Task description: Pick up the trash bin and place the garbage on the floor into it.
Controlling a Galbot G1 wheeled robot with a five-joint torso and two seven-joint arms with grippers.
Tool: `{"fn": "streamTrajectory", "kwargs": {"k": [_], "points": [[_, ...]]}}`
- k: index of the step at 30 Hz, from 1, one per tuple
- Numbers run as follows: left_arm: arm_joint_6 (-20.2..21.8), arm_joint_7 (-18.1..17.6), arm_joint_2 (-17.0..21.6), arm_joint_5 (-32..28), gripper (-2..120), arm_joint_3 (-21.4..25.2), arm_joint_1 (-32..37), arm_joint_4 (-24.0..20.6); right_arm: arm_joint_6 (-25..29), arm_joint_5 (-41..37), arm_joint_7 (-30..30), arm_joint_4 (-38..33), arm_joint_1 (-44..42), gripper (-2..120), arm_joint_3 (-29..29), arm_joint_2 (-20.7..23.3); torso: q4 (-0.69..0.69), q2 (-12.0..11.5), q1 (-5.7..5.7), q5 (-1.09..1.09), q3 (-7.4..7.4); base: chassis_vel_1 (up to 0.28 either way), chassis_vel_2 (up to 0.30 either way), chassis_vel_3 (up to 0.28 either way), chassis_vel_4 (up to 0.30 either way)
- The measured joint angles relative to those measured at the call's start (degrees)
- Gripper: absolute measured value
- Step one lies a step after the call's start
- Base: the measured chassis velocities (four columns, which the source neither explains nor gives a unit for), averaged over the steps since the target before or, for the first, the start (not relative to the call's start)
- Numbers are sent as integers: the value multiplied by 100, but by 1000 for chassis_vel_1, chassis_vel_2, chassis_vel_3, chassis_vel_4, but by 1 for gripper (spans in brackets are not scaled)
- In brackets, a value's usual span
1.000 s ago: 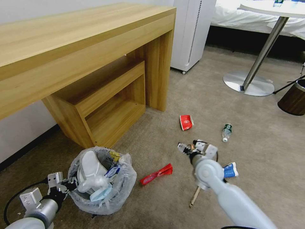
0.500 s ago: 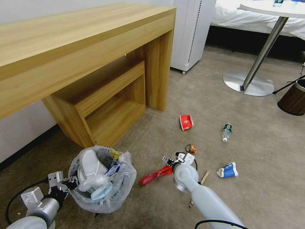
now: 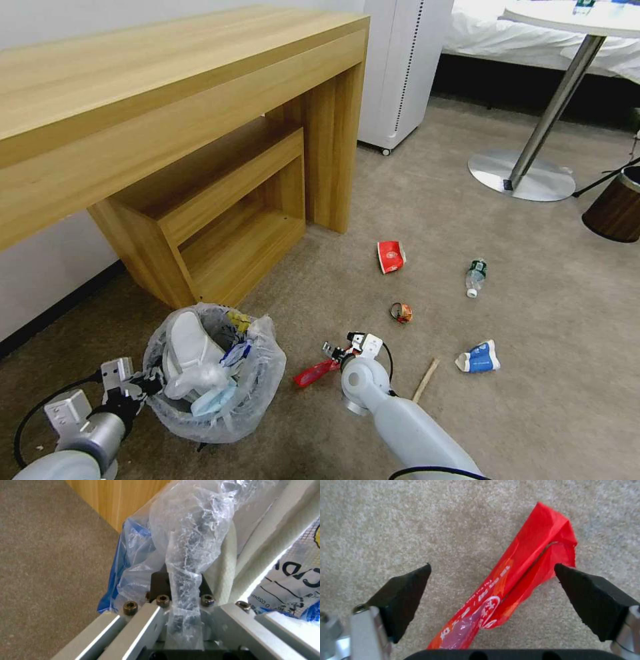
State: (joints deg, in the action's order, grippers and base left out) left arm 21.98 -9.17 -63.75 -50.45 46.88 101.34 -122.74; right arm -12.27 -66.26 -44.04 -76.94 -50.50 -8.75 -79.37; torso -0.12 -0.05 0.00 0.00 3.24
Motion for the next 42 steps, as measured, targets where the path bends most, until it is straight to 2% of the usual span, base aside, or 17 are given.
{"fn": "streamTrajectory", "kwargs": {"k": [6, 14, 18, 21, 33, 35, 37, 39, 41, 42], "points": [[-14, 0, -46, 6, 0, -5, 51, -70, 64, 188, 112, 134, -26, 88, -29, -65, 0, 0, 0, 0, 0, 0, 0, 0, 0], [-48, 20, -115, 51, 0, -4, 137, -149, 145, 455, 217, 300, -82, 72, -132, -131, 0, 0, 0, 0, -1, 0, 0, 0, 0], [-62, 27, -126, 60, 0, -6, 142, -156, 157, 498, 234, 350, -79, 69, -156, -155, 0, 0, 0, 1, 0, 0, 0, 0, 0], [-78, 39, -135, 69, 0, -10, 152, -156, 189, 553, 280, 457, -46, 61, -207, -185, 0, 0, 0, 0, 0, 0, 0, 0, 0], [-108, 50, -145, 79, 0, -59, 106, -118, 234, 669, 378, 702, 50, 43, -305, -218, 0, 0, 0, 0, -1, 0, 0, 0, 0], [-113, 52, -141, 80, 0, -71, 81, -101, 245, 714, 389, 737, 51, 33, -324, -205, 0, 0, 0, 0, -1, 0, 0, 0, 0], [-116, 52, -137, 80, 0, -74, 72, -96, 247, 720, 397, 742, 51, 31, -332, -198, 0, 0, 0, 0, 0, 0, 0, 0, 0], [-128, 52, -129, 79, 0, -81, 56, -87, 252, 750, 421, 770, 52, 19, -353, -180, 0, 0, 0, 1, 0, 0, 0, 0, 0], [-132, 52, -129, 78, 0, -86, 50, -83, 259, 770, 431, 790, 53, 16, -364, -173, 0, 0, 0, 1, 0, 0, 0, 0, 0], [-136, 52, -131, 79, 0, -96, 43, -72, 266, 795, 444, 803, 54, 10, -372, -159, 0, 0, 0, 1, 0, 0, 0, 0, 0]]}}
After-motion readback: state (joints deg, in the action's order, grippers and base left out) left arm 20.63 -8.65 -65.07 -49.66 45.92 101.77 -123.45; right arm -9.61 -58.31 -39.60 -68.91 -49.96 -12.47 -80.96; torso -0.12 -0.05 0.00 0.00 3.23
